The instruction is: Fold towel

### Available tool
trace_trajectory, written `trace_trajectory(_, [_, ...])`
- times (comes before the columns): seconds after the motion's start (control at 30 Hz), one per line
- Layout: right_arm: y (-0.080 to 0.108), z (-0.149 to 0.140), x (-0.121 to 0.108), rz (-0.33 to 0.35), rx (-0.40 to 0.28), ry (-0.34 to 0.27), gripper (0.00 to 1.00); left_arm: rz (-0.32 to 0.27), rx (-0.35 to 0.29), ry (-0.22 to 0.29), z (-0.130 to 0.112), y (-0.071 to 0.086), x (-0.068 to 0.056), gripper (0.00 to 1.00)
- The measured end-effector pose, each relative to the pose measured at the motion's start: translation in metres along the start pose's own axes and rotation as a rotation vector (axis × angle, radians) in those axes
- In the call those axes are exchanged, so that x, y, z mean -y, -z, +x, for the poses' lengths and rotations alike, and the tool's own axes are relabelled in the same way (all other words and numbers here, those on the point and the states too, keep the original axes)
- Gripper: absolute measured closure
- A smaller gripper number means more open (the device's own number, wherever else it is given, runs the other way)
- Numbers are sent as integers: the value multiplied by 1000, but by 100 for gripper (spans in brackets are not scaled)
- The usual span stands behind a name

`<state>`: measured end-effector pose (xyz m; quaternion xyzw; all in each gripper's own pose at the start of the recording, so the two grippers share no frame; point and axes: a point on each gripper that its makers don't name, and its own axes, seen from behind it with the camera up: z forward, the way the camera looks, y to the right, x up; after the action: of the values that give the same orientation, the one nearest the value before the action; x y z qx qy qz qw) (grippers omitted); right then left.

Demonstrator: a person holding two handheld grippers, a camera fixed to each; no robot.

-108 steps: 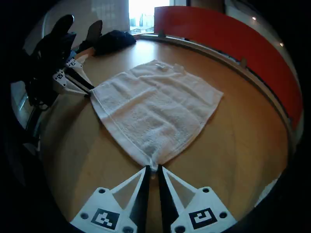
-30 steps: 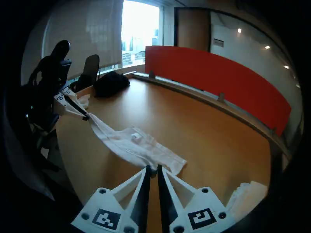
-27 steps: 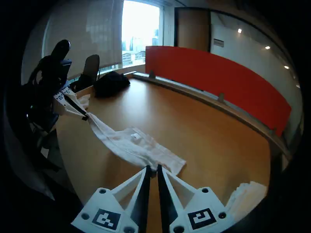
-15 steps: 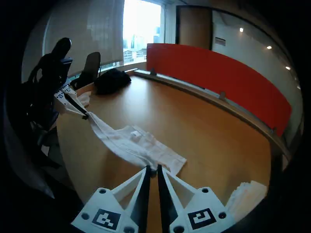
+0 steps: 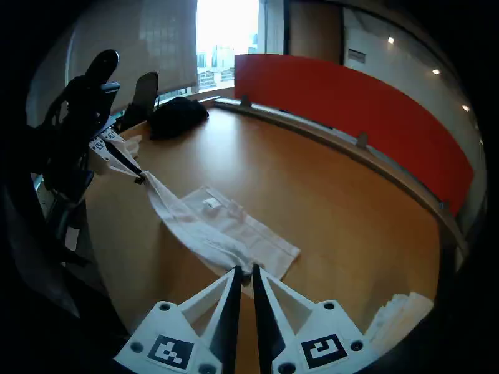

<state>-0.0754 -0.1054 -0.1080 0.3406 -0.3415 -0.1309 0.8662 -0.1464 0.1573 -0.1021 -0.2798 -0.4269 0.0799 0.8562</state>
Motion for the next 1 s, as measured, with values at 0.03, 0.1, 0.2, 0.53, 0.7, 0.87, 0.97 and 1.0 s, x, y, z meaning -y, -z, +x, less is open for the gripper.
trace_trajectory(0.03, [-3,-2,-1,1,5,-2,87,1,5,3,0,-3,1,90])
trace_trajectory(0.1, [-8,-5,-4,2,16,-6,87,1,14,8,-1,-10,4,90])
trace_trajectory(0.2, [-15,-8,-8,2,30,-10,87,-2,26,12,-2,-19,7,90])
trace_trajectory(0.53, [-30,-19,-15,9,68,-17,87,-10,63,-8,-7,-41,14,90])
trace_trajectory(0.7, [-40,-24,-21,12,88,-26,87,-9,74,-12,-8,-53,19,90])
trace_trajectory(0.87, [-52,-30,-26,11,103,-44,87,-4,79,-10,-9,-65,24,90])
trace_trajectory(0.97, [-59,-33,-29,11,108,-56,87,4,82,-8,-10,-72,28,90])
trace_trajectory(1.0, [-61,-34,-30,9,109,-60,87,7,84,-7,-10,-75,29,89])
